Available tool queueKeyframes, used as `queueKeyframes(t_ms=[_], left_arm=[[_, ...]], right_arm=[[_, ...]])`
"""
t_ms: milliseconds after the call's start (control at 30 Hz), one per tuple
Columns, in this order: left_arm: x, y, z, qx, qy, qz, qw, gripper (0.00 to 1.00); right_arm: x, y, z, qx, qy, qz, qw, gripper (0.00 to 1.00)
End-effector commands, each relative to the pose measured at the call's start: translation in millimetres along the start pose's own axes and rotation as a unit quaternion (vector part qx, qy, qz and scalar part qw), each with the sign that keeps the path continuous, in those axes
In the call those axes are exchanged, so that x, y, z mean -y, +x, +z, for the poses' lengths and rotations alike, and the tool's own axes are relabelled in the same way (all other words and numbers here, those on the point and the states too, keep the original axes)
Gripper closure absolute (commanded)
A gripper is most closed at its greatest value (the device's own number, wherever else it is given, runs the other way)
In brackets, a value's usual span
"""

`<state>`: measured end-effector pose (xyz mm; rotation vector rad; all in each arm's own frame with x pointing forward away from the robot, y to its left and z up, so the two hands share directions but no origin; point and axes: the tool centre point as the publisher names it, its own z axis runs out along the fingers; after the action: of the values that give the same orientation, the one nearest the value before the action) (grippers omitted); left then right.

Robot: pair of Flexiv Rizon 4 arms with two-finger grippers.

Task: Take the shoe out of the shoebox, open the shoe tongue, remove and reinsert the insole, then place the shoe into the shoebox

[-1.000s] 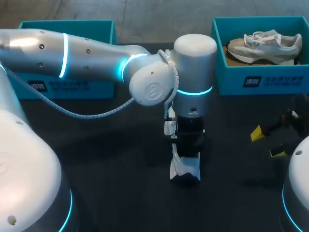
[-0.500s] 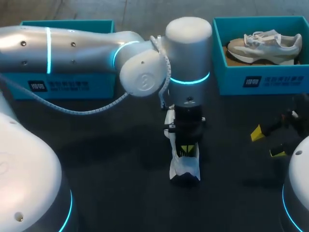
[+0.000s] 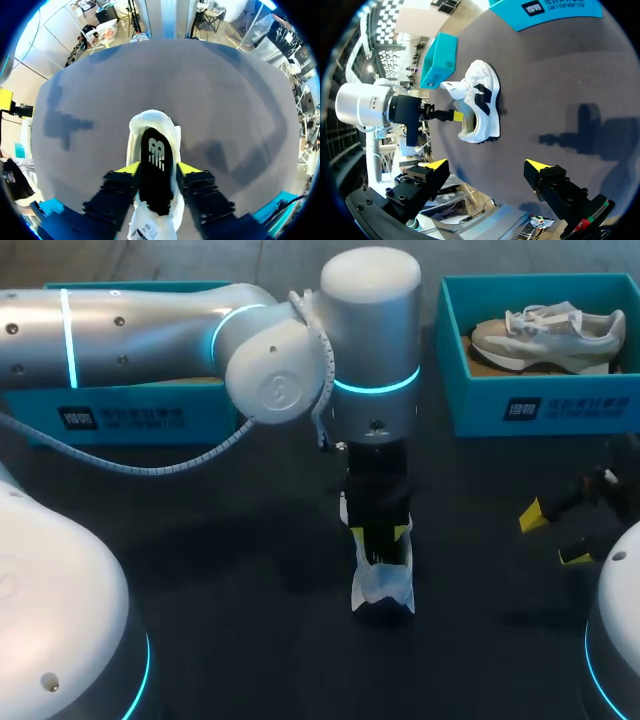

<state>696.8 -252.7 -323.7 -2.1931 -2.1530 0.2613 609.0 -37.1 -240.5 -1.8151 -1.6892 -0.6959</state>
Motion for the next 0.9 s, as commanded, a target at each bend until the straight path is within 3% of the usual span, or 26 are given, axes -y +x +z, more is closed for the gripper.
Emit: queueKeyframes(t_ms=[33,200,267,300,333,367,433,467,500,900], left_arm=[[-0.9,1.3,-4.1,0.0,-0.004,0.003,1.0,0.0],[-4.2,-3.6,0.8,-0.001,-0.003,0.004,1.0,0.0],[-4.2,-5.1,3.0,-0.002,-0.001,0.005,1.0,0.08],[-4.2,-5.8,4.0,-0.002,0.0,0.005,1.0,0.39],[-3.8,-6.3,4.7,-0.002,0.001,0.005,1.0,0.63],[-3.2,-6.7,5.0,-0.003,0.002,0.006,1.0,0.71],[-2.4,-7.4,5.3,-0.003,0.004,0.007,1.0,0.73],[-1.5,-7.8,4.8,-0.002,0.004,0.007,1.0,0.81],[-0.3,-7.9,4.2,-0.002,0.005,0.009,1.0,1.0],[2.6,-3.9,18.3,-0.006,0.015,0.011,1.0,1.0]], right_arm=[[1.7,0.5,0.2,0.001,-0.001,0.001,1.0,0.0],[1.7,0.5,0.2,0.001,-0.001,0.001,1.0,0.0],[1.7,0.5,0.2,0.001,-0.001,0.001,1.0,0.0],[1.7,0.5,0.2,0.001,-0.001,0.001,1.0,0.0],[1.7,0.5,0.2,0.001,-0.001,0.001,1.0,0.0],[1.7,0.5,0.2,0.001,-0.001,0.001,1.0,0.0],[1.7,0.5,0.2,0.001,-0.001,0.001,1.0,0.0],[1.7,0.5,0.2,0.001,-0.001,0.001,1.0,0.0],[1.7,0.5,0.2,0.001,-0.001,0.001,1.0,0.0],[1.7,0.5,0.2,0.001,-0.001,0.001,1.0,0.0]])
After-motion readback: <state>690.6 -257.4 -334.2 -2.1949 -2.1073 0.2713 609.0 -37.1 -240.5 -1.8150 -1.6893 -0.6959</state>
